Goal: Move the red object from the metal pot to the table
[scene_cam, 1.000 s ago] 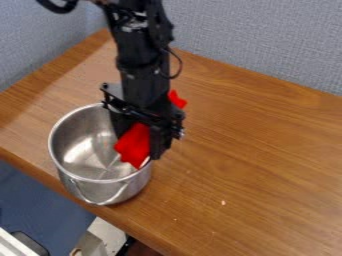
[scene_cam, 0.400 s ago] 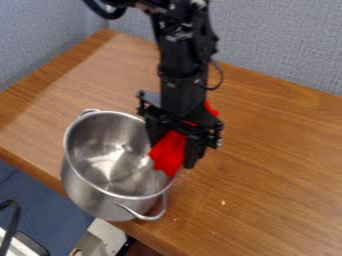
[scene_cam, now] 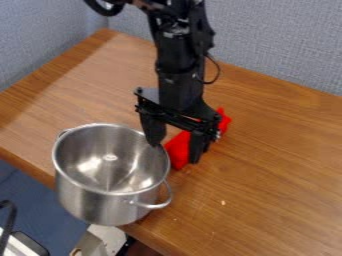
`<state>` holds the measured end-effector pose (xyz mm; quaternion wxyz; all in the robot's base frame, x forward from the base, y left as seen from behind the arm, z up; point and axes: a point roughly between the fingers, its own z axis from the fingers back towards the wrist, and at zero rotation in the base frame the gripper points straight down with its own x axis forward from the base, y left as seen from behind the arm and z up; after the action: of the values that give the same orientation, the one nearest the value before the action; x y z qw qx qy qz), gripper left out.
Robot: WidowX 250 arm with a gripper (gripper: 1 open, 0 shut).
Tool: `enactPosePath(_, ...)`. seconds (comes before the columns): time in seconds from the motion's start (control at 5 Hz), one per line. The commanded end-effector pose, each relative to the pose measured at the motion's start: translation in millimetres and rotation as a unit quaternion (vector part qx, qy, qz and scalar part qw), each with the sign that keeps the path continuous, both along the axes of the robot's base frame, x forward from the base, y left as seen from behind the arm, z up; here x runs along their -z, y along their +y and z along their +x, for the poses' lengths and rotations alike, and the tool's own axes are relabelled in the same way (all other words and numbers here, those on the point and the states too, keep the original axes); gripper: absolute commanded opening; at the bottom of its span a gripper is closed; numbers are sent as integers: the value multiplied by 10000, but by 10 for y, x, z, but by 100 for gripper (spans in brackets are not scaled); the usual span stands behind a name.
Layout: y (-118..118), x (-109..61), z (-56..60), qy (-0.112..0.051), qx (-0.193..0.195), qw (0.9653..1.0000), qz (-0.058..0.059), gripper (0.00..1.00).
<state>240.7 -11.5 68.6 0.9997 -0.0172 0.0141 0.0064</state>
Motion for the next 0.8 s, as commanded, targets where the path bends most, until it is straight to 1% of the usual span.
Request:
enactPosePath(0.0, 50, -16, 20, -124, -306, 9995, -17, 100)
enactPosePath(0.2, 54, 119, 17, -63, 17, 10000, -31, 100)
enactPosePath(0.4, 62, -67, 6, -47, 241, 9997, -6, 0)
enactPosePath(0.6, 38, -241, -41, 12, 504, 9987, -2, 0)
